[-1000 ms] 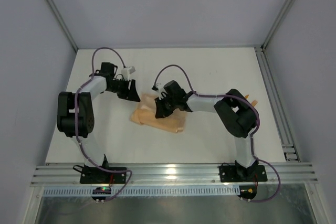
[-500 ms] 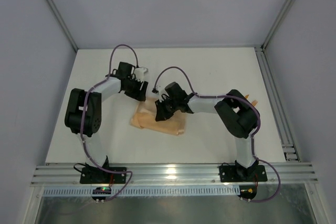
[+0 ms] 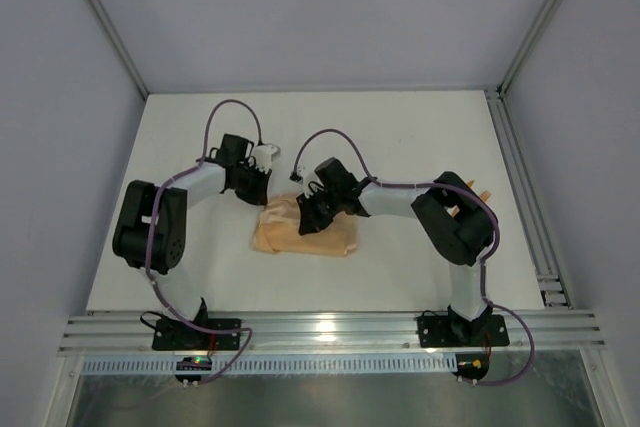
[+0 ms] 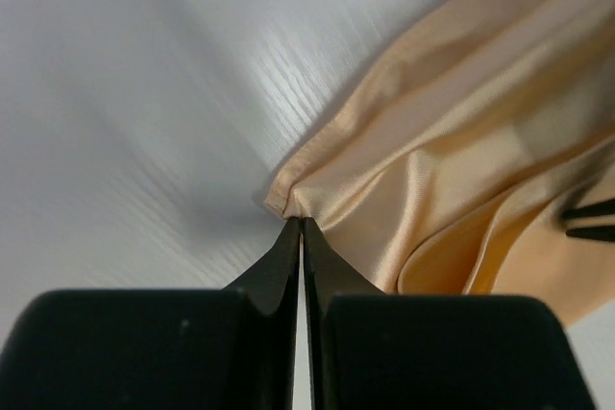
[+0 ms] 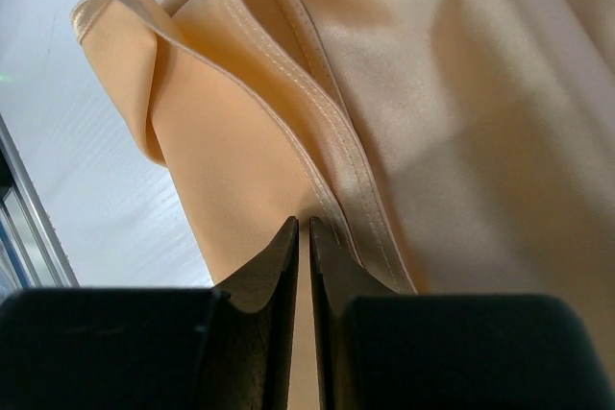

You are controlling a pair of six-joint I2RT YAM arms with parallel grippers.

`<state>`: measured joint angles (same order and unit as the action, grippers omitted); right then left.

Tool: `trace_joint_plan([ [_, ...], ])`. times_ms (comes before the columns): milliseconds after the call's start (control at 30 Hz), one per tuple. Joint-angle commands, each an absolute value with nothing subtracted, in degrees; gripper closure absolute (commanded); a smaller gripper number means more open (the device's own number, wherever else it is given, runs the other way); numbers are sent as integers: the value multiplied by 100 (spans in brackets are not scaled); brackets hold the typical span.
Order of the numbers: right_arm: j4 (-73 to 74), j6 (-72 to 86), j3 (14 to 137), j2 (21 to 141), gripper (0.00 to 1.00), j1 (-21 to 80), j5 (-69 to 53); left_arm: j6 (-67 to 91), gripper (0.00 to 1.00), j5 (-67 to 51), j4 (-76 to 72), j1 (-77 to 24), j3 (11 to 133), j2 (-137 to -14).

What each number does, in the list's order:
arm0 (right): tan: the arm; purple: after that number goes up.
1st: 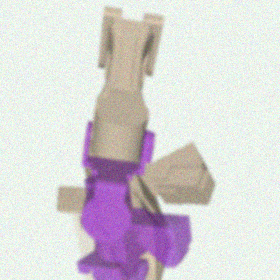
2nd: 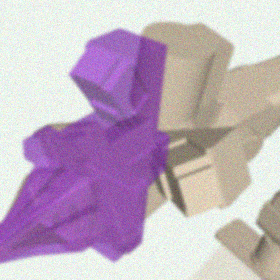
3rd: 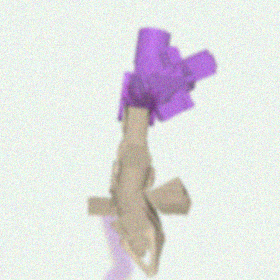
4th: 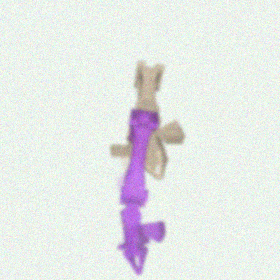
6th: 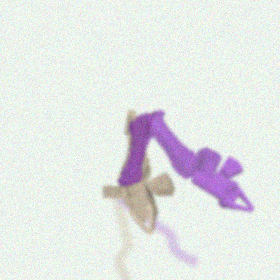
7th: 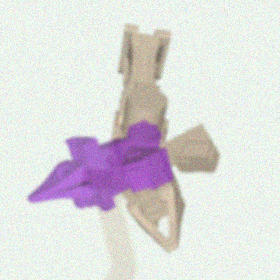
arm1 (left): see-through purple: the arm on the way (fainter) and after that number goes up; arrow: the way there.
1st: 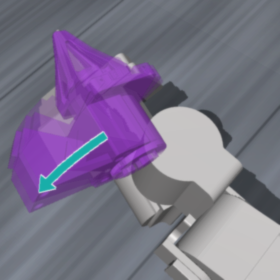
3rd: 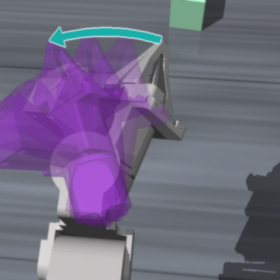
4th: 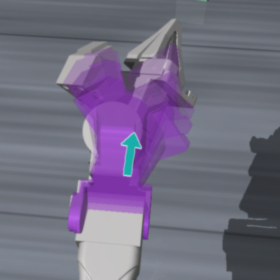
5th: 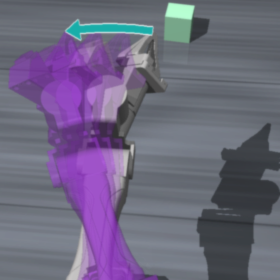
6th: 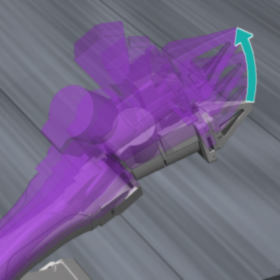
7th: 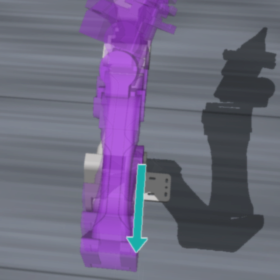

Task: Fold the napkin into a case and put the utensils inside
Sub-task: Smooth out the 2/3-rectangle-folded napkin at the center of the board.

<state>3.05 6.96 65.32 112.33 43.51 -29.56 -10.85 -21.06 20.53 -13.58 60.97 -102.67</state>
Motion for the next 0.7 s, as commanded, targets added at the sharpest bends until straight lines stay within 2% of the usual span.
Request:
trace_joint_plan([
  [0,966,387,6433,11153,87,4377,-2690,-1265,100,-2303,2276,-1389,5722,-9704],
  [133,1177,203,6574,11197,87,4386,-2724,-1450,100,-2242,2592,-1397,5529,-9317],
  [167,1300,124,6670,11223,87,4386,-2725,-1529,96,-2215,2732,-1389,5494,-9273],
  [233,1362,62,6758,11259,87,4386,-2751,-1582,82,-2145,2803,-1389,5476,-9124],
  [267,1423,44,6811,11267,87,4386,-2760,-1617,69,-2110,2847,-1389,5467,-9071],
  [367,1485,-95,6864,11294,87,4386,-2777,-1635,54,-2048,2865,-1371,5493,-8790],
  [533,1477,-141,6908,11355,87,4386,-2874,-1810,52,-2398,3286,-1354,5800,-8402],
  [667,1433,-123,6908,11408,87,4377,-2892,-2082,65,-3032,3901,-1511,5871,-8508],
])
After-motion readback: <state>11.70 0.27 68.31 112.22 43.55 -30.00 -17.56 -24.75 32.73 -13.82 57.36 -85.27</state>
